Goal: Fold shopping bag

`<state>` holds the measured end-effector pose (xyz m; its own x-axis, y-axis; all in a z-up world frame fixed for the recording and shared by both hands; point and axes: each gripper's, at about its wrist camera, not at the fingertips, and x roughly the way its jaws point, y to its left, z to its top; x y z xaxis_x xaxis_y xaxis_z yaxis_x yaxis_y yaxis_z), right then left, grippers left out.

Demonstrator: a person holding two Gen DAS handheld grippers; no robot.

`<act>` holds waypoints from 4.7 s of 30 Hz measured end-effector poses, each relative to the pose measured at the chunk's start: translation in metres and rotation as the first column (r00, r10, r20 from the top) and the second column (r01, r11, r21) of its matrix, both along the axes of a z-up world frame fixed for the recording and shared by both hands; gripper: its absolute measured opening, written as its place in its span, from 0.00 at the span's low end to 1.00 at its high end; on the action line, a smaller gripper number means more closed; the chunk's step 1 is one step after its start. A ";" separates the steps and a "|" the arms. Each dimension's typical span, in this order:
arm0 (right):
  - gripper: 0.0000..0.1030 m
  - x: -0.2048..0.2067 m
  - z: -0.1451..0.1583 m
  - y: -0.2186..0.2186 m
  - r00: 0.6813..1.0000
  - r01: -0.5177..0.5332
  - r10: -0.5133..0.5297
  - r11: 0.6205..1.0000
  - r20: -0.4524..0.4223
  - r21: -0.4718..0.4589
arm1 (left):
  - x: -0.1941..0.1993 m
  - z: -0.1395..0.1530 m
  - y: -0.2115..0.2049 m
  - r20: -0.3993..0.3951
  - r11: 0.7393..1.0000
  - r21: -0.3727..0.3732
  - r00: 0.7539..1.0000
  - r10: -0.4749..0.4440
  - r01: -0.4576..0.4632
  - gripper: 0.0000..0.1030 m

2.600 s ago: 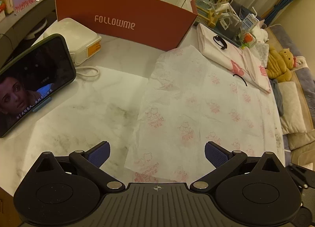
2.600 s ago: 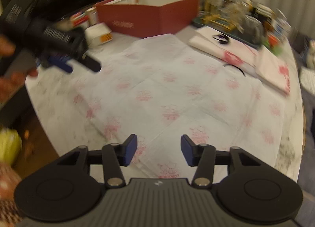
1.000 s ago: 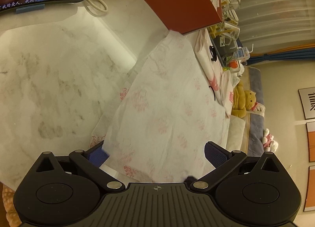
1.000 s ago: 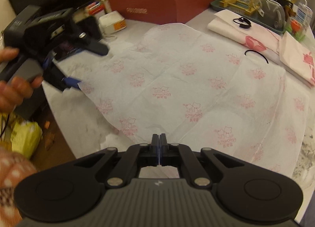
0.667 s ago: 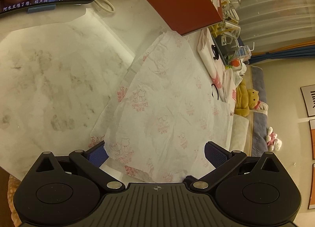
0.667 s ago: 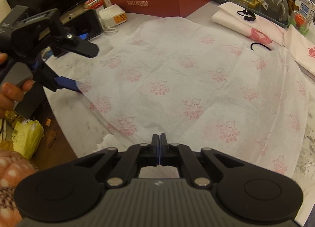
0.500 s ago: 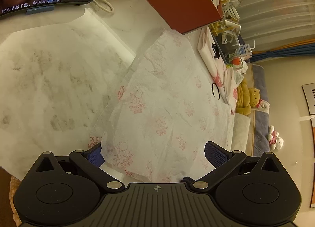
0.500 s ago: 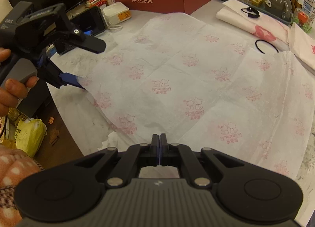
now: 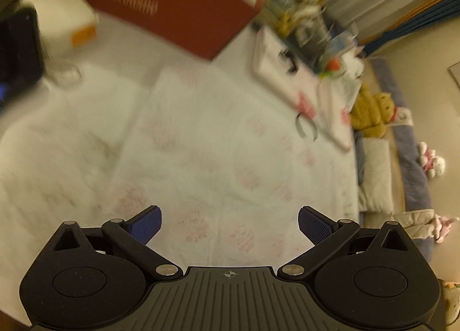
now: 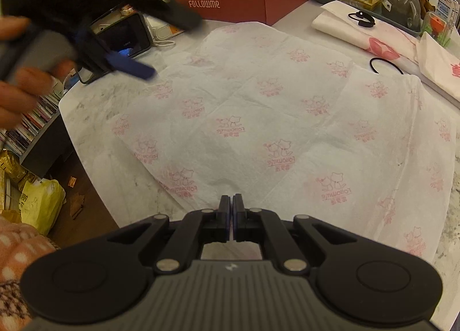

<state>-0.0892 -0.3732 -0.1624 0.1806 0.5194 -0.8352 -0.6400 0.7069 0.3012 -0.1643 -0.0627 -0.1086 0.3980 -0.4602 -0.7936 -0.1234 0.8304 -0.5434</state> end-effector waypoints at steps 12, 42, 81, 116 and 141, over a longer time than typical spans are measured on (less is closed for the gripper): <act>0.29 0.045 0.007 -0.019 0.955 0.249 -0.244 0.969 0.167 -0.007 | -0.009 0.003 -0.026 0.008 0.987 0.125 0.995 -0.100 0.098 0.99; 0.23 -0.014 -0.004 -0.149 0.939 0.337 -0.319 0.926 0.126 -0.170 | -0.010 -0.001 -0.026 0.008 0.988 0.132 0.997 -0.082 0.080 1.00; 0.21 0.042 -0.019 -0.106 0.922 0.343 -0.318 0.936 0.219 -0.084 | -0.002 -0.001 -0.030 -0.030 0.988 0.138 0.998 -0.064 0.067 1.00; 0.22 0.020 -0.021 -0.092 0.921 0.328 -0.321 0.945 0.222 0.008 | 0.002 -0.001 -0.032 -0.040 0.986 0.146 0.997 -0.069 0.074 1.00; 0.26 0.030 -0.004 0.020 0.975 0.112 -0.095 0.991 0.202 -0.073 | -0.031 0.015 0.064 0.022 0.985 -0.100 0.990 0.142 -0.139 1.00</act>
<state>-0.0587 -0.3532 -0.1660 0.3956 0.4198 -0.8169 -0.6031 0.7895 0.1136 -0.1956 0.0010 -0.0940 0.4863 -0.4728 -0.7348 -0.2179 0.7488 -0.6260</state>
